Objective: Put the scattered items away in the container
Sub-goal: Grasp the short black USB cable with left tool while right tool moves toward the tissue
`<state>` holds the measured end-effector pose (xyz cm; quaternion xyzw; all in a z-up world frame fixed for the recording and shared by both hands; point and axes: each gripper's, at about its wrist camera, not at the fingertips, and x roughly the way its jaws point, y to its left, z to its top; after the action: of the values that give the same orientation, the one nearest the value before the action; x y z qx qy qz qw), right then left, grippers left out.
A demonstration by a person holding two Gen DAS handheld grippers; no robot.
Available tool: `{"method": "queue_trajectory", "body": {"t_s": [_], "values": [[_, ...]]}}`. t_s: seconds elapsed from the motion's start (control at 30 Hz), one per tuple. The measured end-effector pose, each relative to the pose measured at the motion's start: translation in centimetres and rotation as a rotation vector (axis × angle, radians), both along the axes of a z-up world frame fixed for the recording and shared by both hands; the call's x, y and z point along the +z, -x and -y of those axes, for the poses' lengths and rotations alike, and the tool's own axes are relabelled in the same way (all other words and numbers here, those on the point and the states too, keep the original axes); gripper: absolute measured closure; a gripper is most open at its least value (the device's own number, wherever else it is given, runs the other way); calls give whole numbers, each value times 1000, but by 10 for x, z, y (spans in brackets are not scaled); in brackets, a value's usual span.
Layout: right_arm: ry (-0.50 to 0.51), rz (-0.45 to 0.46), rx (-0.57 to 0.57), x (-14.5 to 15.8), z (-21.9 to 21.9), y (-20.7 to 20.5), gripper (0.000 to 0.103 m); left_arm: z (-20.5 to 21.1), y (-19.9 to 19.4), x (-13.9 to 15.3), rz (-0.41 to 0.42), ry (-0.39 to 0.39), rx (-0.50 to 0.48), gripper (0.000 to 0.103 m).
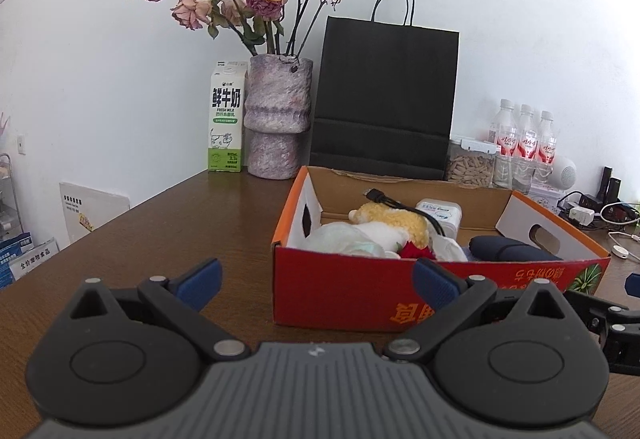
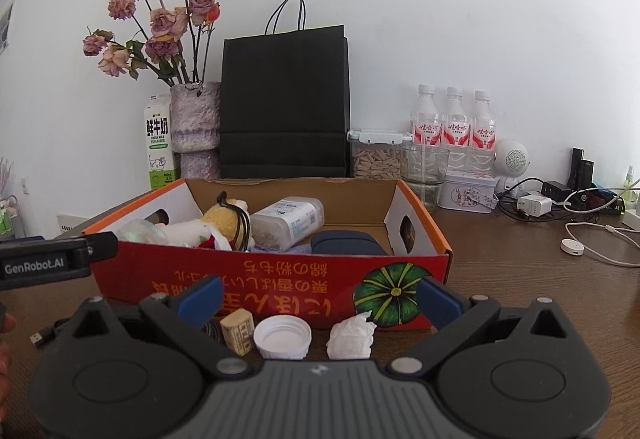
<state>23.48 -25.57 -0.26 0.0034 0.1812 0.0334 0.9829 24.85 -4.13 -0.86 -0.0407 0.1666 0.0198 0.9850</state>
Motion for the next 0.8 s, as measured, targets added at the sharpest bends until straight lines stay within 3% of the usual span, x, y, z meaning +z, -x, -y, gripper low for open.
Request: {"method": "queue_trajectory", "body": {"t_s": [0.37, 0.8], "values": [[7, -42, 27, -5, -4, 31, 0, -31, 24, -9, -121, 23, -2, 0], [29, -73, 9, -6, -2, 40, 0, -42, 24, -22, -297, -75, -44, 1]]}}
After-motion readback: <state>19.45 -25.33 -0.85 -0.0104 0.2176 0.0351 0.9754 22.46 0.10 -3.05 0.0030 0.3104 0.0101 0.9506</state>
